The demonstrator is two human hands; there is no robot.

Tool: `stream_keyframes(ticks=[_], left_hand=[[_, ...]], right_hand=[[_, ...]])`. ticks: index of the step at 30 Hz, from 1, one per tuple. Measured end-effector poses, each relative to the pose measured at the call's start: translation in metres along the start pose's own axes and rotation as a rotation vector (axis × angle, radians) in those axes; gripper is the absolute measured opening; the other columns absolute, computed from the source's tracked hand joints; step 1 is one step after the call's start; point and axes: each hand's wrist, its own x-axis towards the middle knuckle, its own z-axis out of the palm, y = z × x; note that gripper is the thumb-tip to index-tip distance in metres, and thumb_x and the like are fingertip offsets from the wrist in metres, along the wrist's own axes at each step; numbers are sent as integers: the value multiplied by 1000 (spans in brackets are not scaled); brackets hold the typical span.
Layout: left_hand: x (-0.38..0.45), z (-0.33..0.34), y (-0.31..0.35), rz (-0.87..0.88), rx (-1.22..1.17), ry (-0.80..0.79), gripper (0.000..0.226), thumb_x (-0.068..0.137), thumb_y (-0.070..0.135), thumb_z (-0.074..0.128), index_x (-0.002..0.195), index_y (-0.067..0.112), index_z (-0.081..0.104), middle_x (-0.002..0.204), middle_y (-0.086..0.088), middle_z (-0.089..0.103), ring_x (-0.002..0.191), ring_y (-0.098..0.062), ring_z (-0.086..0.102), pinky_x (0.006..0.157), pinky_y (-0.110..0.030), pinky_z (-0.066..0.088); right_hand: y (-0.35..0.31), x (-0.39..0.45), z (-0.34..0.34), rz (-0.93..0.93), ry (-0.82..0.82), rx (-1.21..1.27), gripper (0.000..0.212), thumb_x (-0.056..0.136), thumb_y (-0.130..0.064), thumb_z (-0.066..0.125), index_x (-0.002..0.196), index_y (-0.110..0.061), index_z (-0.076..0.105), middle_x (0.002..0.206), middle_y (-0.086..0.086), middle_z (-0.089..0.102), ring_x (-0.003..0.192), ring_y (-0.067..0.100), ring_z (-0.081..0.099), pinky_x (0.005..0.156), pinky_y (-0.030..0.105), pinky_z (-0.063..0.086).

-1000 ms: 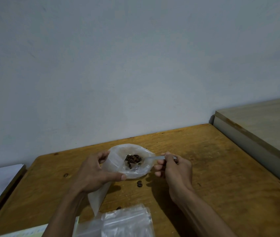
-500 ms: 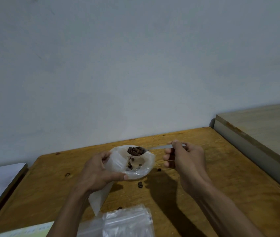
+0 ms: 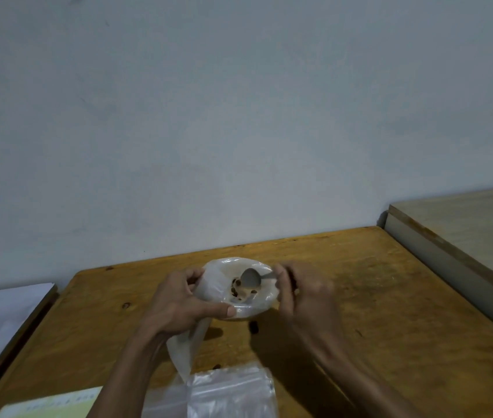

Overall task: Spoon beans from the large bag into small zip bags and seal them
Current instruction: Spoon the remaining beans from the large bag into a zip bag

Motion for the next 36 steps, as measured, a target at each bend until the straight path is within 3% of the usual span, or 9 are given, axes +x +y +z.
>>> stream_keyframes(ticks=[4, 8, 11, 15, 18, 23, 27, 32, 36], left_hand=[[-3, -7, 5, 44, -61, 59, 92, 28, 53, 95, 112, 26, 70, 108, 12, 71, 105, -9, 62, 84, -33, 55], [-3, -14, 9, 101, 27, 31, 87, 33, 49, 98, 113, 29, 68, 109, 16, 69, 105, -5, 60, 83, -27, 50], [-5, -15, 12, 131, 52, -23, 91, 27, 56, 95, 110, 31, 66, 108, 16, 69, 104, -2, 62, 83, -25, 51], [-3, -15, 11, 142, 39, -2, 80, 35, 42, 100, 107, 32, 66, 107, 15, 70, 102, 0, 62, 79, -20, 50], [-1, -15, 10, 137, 34, 15, 90, 27, 58, 93, 109, 36, 64, 110, 18, 67, 105, -1, 58, 84, -28, 49], [-2, -17, 4, 115, -39, 42, 84, 27, 55, 95, 104, 31, 72, 104, 12, 74, 103, -5, 64, 88, -36, 55], [-1, -22, -2, 71, -89, 37, 91, 25, 55, 96, 108, 26, 74, 106, 9, 76, 105, -13, 67, 93, -46, 56], [0, -18, -6, 59, -101, 11, 91, 24, 56, 97, 107, 25, 74, 105, 5, 76, 105, -17, 68, 91, -48, 57], [2, -17, -3, 47, -118, 1, 89, 25, 53, 97, 106, 28, 73, 106, 7, 76, 106, -17, 67, 93, -49, 56]], right_hand=[[14, -16, 18, -5, -70, -119, 24, 100, -34, 42, 106, -26, 63, 93, -6, 63, 73, 6, 58, 60, 21, 53], [12, -16, 19, -20, -63, -104, 30, 101, -34, 40, 107, -21, 66, 94, -5, 64, 73, 3, 57, 60, 9, 45], [7, -14, 19, -65, 11, -39, 28, 102, -33, 43, 110, -22, 67, 95, -4, 68, 77, 3, 61, 64, 15, 52], [2, -19, 21, -117, 6, 3, 22, 101, -29, 47, 112, -23, 66, 97, -5, 68, 81, 0, 60, 69, 15, 53], [-1, -25, 22, -114, 25, 20, 23, 101, -28, 48, 109, -21, 68, 95, -5, 69, 80, 1, 62, 67, 16, 53], [-13, -25, 23, -91, 170, 5, 23, 99, -22, 49, 100, -16, 71, 86, -4, 69, 71, 3, 60, 64, 7, 42], [-14, -30, 25, -187, 31, -87, 24, 101, -26, 48, 104, -17, 70, 85, -4, 68, 62, 6, 59, 53, 15, 48], [-23, -25, 34, -132, 4, 56, 23, 102, -25, 49, 107, -18, 70, 90, -5, 70, 74, 3, 62, 62, 20, 52], [-22, -27, 34, -153, -43, -13, 25, 102, -29, 47, 109, -20, 69, 93, -5, 70, 72, 7, 63, 59, 24, 54]])
